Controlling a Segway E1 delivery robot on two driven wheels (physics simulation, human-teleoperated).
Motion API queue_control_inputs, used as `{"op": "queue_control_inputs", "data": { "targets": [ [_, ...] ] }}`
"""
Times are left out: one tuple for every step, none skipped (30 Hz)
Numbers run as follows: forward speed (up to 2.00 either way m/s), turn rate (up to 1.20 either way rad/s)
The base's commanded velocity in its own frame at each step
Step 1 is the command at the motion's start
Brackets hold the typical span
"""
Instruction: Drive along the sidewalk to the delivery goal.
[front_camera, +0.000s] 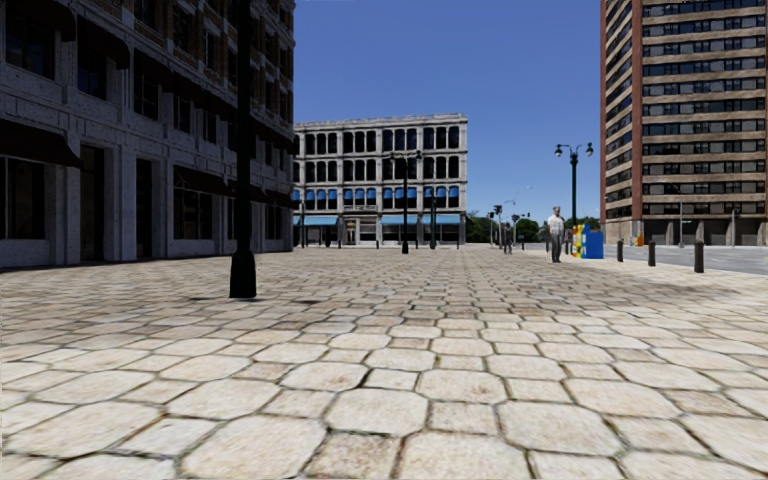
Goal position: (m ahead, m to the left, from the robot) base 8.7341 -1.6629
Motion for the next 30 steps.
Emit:
{"op": "queue_control_inputs", "data": {
  "targets": [
    [1.99, 0.0],
    [1.99, 0.0],
    [1.99, 0.0],
    [1.99, 0.0],
    [1.99, 0.0],
    [1.99, 0.0],
    [1.99, 0.0],
    [1.99, 0.0],
    [1.99, 0.0],
    [1.99, 0.0],
    [1.99, 0.0],
    [1.99, 0.0],
    [1.99, 0.0],
    [1.99, 0.0],
    [1.99, 0.0],
    [1.99, 0.0],
    [1.99, 0.0],
    [1.99, 0.0],
    [1.99, -0.15],
    [1.99, -0.28],
    [1.99, -0.28],
    [1.99, -0.31],
    [1.99, -0.29],
    [1.99, -0.28],
    [1.99, -0.28],
    [1.99, -0.28],
    [1.99, -0.15],
    [1.99, -0.03],
    [1.99, 0.0],
    [1.99, 0.0]
  ]
}}
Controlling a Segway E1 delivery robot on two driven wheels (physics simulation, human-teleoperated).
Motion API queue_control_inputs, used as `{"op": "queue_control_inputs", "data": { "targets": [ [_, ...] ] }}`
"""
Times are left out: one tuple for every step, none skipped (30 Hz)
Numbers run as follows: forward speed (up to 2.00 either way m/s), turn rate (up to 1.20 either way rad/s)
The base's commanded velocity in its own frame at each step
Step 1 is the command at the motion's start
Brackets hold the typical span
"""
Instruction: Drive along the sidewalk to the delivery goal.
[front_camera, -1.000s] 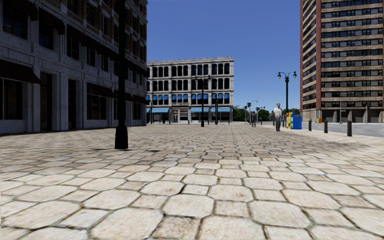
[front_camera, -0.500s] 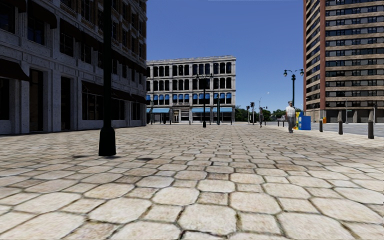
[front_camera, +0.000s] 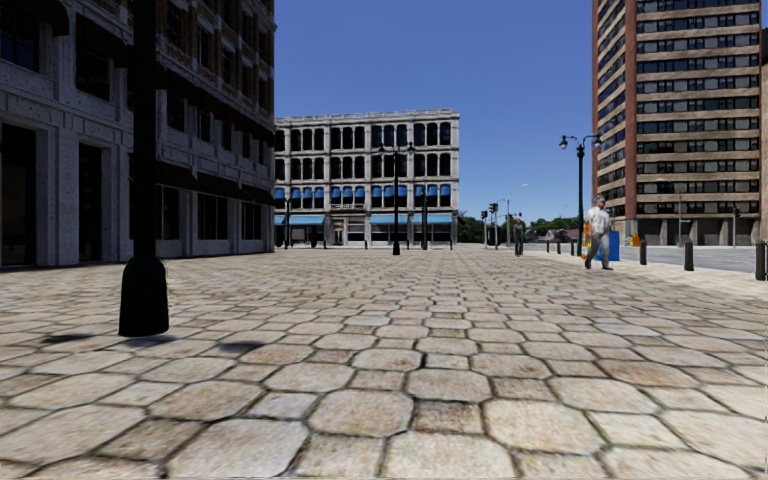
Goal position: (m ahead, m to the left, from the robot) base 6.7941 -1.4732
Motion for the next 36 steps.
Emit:
{"op": "queue_control_inputs", "data": {
  "targets": [
    [1.99, 0.0],
    [1.99, 0.0],
    [1.99, 0.0],
    [1.99, 0.0],
    [1.99, 0.0],
    [1.99, 0.0],
    [1.99, 0.0],
    [1.99, -0.17],
    [1.99, -0.43],
    [1.99, -0.51],
    [1.99, -0.51],
    [1.99, -0.53],
    [1.99, -0.54],
    [1.99, -0.52],
    [1.99, -0.12],
    [1.99, -0.12],
    [1.99, -0.08],
    [1.99, -0.02],
    [1.99, 0.0],
    [1.99, 0.0],
    [1.99, 0.0],
    [1.99, 0.0],
    [1.99, 0.0],
    [1.99, 0.0],
    [1.99, -0.1],
    [1.99, -0.54],
    [1.99, -0.54],
    [1.99, -0.68],
    [1.99, -0.72],
    [1.99, -0.6],
    [1.99, -0.1],
    [1.99, -0.01],
    [1.99, -0.01],
    [1.99, 0.0],
    [1.99, 0.0],
    [1.99, 0.0]
  ]
}}
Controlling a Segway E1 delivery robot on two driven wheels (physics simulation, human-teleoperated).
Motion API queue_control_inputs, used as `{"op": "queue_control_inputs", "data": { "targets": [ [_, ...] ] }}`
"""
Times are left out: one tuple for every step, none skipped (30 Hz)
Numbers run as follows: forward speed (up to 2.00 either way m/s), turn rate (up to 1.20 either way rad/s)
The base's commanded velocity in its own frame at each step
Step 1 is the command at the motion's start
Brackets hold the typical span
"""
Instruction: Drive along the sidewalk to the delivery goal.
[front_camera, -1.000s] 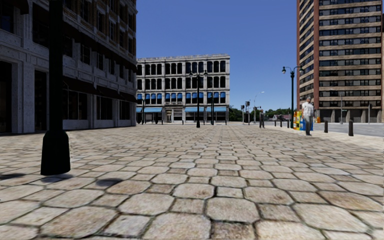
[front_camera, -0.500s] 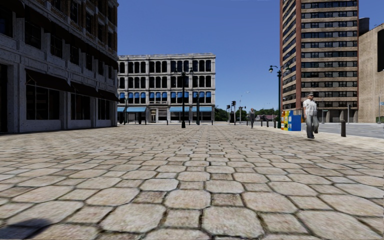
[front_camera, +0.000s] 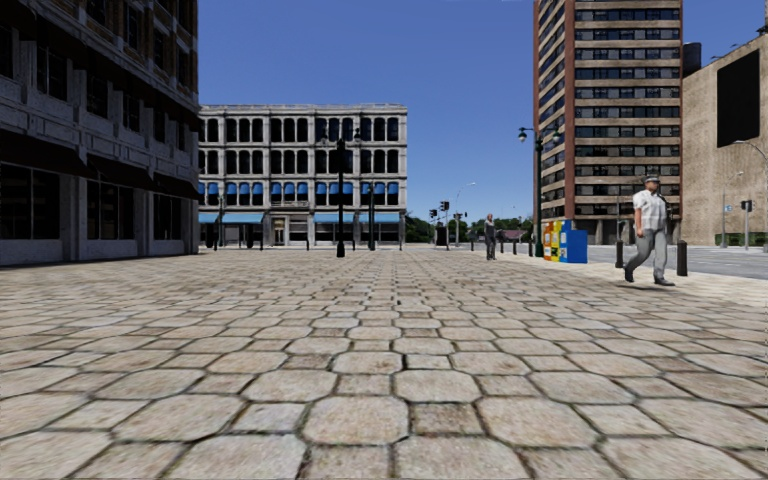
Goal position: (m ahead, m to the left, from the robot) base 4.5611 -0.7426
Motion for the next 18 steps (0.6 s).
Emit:
{"op": "queue_control_inputs", "data": {
  "targets": [
    [1.99, 0.0],
    [1.99, 0.0],
    [1.99, 0.0],
    [1.99, 0.0],
    [1.99, 0.0],
    [1.99, 0.0],
    [1.99, 0.0],
    [1.99, 0.0],
    [1.99, 0.0],
    [1.99, 0.0],
    [1.99, 0.0],
    [1.99, 0.0],
    [1.99, -0.1],
    [1.99, -0.55],
    [1.99, -0.64],
    [1.99, -0.64],
    [1.99, -0.66],
    [1.99, 0.0]
  ]
}}
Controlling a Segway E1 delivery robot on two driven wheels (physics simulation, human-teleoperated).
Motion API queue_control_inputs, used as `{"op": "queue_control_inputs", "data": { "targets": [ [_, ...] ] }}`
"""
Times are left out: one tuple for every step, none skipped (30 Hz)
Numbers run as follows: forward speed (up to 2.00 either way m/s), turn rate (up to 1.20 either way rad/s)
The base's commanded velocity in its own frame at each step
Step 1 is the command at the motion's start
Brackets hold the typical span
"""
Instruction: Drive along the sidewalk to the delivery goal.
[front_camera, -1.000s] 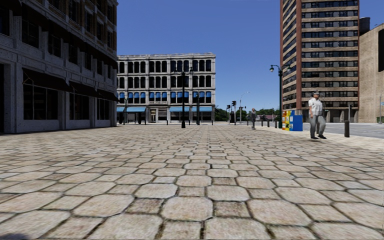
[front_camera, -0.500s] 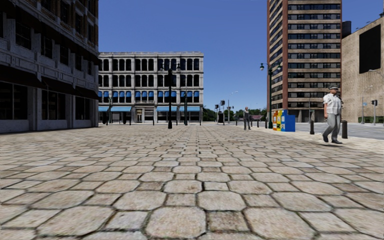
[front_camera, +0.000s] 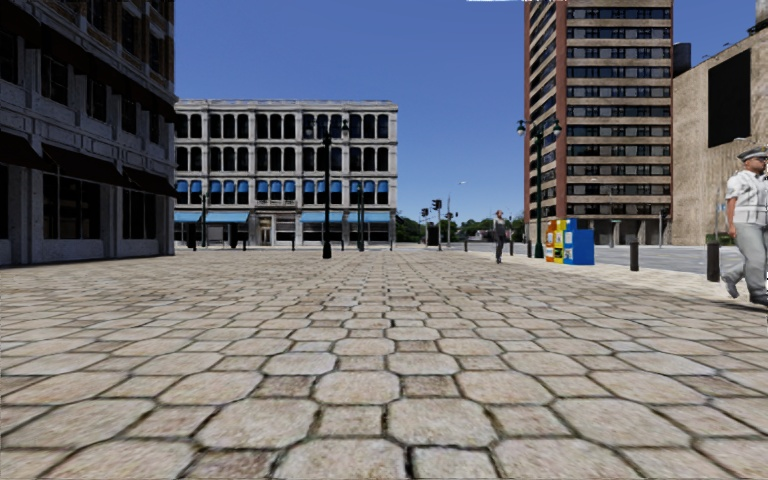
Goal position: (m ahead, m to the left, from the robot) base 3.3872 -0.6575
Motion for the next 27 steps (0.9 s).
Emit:
{"op": "queue_control_inputs", "data": {
  "targets": [
    [1.99, 0.0],
    [1.99, 0.0],
    [1.99, 0.0],
    [1.99, 0.0],
    [1.99, 0.0],
    [1.99, 0.0],
    [1.99, 0.0],
    [1.99, 0.0],
    [1.99, 0.0],
    [1.99, 0.0],
    [1.99, 0.0],
    [1.99, 0.0],
    [1.99, 0.0],
    [1.99, 0.0],
    [1.99, 0.0],
    [1.99, 0.0],
    [1.99, 0.0],
    [1.99, 0.0],
    [1.99, 0.0],
    [1.99, 0.0],
    [1.99, 0.0],
    [1.99, -0.2],
    [1.99, -0.57],
    [1.99, -0.65],
    [1.99, -0.65],
    [1.99, -0.67],
    [1.99, -0.68]
  ]
}}
